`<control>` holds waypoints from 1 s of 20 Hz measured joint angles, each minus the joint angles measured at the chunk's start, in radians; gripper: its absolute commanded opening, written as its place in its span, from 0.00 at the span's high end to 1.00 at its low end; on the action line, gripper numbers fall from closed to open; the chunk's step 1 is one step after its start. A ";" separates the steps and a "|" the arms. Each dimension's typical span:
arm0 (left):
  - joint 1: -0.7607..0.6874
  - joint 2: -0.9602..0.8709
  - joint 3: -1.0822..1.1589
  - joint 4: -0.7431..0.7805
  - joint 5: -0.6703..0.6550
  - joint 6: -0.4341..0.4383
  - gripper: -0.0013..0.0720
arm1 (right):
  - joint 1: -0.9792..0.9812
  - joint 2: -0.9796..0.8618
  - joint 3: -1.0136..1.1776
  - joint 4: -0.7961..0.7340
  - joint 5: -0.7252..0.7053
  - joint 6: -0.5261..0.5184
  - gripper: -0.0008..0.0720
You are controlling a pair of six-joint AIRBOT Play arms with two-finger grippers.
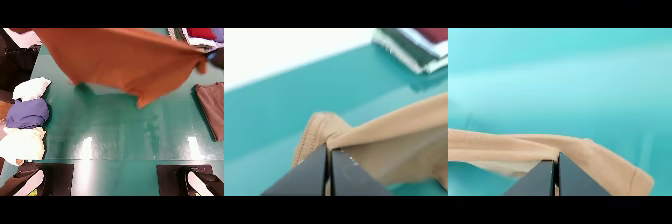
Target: Fold the shirts.
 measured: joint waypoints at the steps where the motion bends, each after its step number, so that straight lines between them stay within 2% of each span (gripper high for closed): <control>1: 0.000 0.001 0.043 -0.003 -0.008 -0.002 0.95 | -0.018 0.006 0.068 -0.002 0.023 -0.006 0.97; 6: 0.002 0.005 0.309 -0.014 -0.052 -0.064 0.95 | -0.057 -0.025 0.419 -0.028 0.182 -0.017 0.97; 11: 0.002 0.061 0.417 -0.028 -0.097 -0.130 0.95 | -0.065 -0.097 0.707 -0.102 0.385 -0.010 0.97; 15: 0.001 0.074 0.340 -0.005 -0.157 -0.185 0.95 | -0.055 -0.138 0.675 -0.138 0.465 0.002 0.97; 20: -0.007 0.014 0.005 0.029 -0.200 -0.211 0.95 | 0.034 -0.303 0.528 -0.212 0.497 0.004 0.97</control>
